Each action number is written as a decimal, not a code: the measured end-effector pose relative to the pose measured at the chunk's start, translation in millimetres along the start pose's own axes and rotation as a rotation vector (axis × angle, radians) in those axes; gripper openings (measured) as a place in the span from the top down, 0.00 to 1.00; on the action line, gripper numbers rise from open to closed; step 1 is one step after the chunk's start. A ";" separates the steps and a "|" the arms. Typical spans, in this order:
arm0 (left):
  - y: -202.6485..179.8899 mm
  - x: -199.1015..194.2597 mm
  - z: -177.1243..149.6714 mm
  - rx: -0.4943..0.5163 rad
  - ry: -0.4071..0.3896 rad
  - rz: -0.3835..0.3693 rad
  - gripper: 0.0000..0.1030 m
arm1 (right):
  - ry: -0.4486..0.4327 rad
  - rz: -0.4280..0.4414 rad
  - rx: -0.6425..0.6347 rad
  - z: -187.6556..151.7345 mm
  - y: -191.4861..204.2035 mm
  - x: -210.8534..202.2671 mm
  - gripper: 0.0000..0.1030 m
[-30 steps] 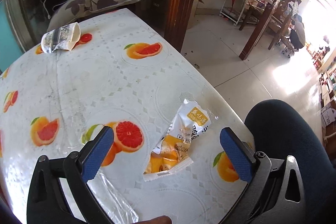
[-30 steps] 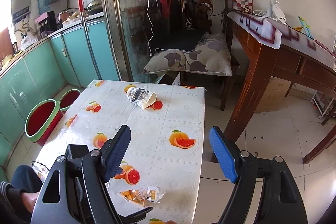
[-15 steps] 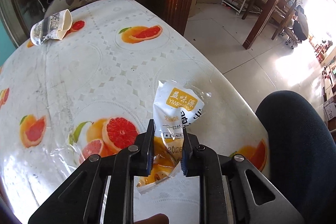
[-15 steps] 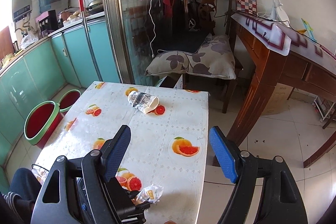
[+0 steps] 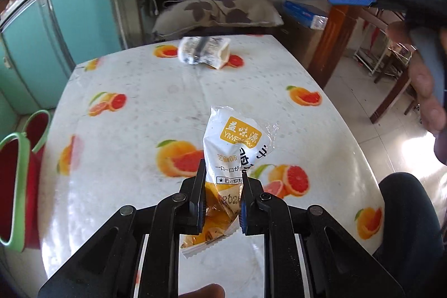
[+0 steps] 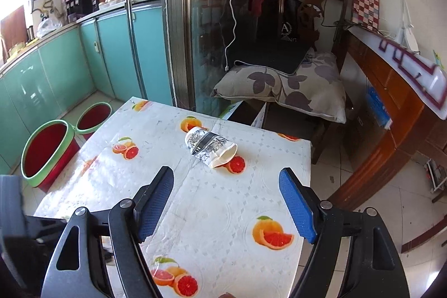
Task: Collect trash
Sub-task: 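Grasp the black and white paper cup with the right tool while the left tool holds the packet, then carry the packet and paper cup over the red bucket and open both tools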
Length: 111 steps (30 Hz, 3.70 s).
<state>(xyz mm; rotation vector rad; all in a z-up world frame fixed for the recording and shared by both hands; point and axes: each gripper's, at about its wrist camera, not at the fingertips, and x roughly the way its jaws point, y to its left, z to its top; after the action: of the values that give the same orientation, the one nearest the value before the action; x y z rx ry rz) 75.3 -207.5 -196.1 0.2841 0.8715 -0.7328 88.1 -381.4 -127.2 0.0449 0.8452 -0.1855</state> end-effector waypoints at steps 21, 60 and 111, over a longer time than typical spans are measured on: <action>100.4 -43.2 -17.2 -0.224 -0.066 0.083 0.84 | 0.204 -0.046 -0.621 21.2 69.1 221.4 0.15; 188.0 -113.0 -17.7 -0.339 -0.176 0.228 0.83 | 0.014 0.165 -0.253 58.7 142.6 44.9 0.59; 387.9 -196.9 -141.6 -0.733 -0.258 0.595 0.13 | 0.043 0.487 -0.468 72.4 499.0 95.1 0.49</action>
<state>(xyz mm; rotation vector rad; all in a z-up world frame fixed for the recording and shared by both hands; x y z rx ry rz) 174.3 237.3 -155.3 -0.2048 0.7025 0.1244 293.5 87.1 -167.2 -0.1844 0.8789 0.4730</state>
